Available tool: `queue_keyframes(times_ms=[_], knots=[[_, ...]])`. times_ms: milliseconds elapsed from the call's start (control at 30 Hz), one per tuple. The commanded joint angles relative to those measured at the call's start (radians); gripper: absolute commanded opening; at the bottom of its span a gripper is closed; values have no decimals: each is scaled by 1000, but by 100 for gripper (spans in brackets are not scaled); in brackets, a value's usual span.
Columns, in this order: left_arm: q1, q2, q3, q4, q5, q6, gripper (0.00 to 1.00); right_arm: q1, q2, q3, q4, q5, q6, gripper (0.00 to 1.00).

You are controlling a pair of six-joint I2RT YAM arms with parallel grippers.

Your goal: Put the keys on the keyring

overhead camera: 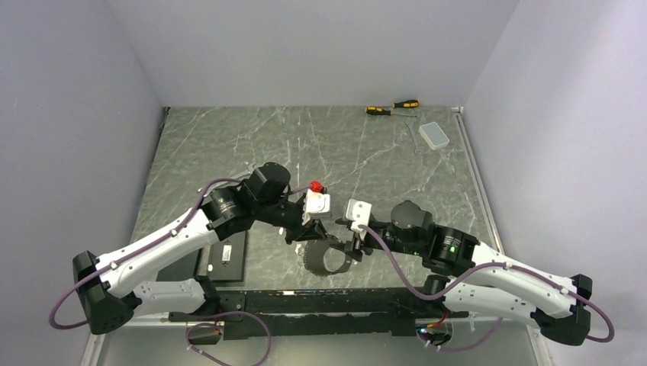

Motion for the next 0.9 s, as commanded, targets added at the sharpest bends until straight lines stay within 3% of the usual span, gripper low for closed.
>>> queue_keyframes(times_ms=[0, 233, 333, 467, 500, 567, 633, 867], knots=[[-3, -64, 8, 86, -34, -39, 0, -6, -58, -49, 75, 36, 53, 61], [-4, -93, -12, 110, -52, -60, 0, -45, -67, -122, 158, -17, 93, 62], [-4, -100, -21, 127, -52, -71, 0, -69, -68, -137, 217, -40, 110, 56], [-3, -115, -39, 152, -56, -85, 0, -110, -62, -144, 286, -90, 146, 38], [-4, -117, -43, 158, -57, -89, 0, -113, -60, -144, 297, -102, 147, 29], [-3, -119, -54, 167, -62, -94, 0, -118, -56, -138, 303, -137, 132, 0], [-4, -118, -64, 167, -71, -98, 0, -118, -49, -128, 281, -169, 120, 0], [-3, -129, -83, 168, -67, -95, 15, -118, 74, -13, 38, -195, 27, 0]])
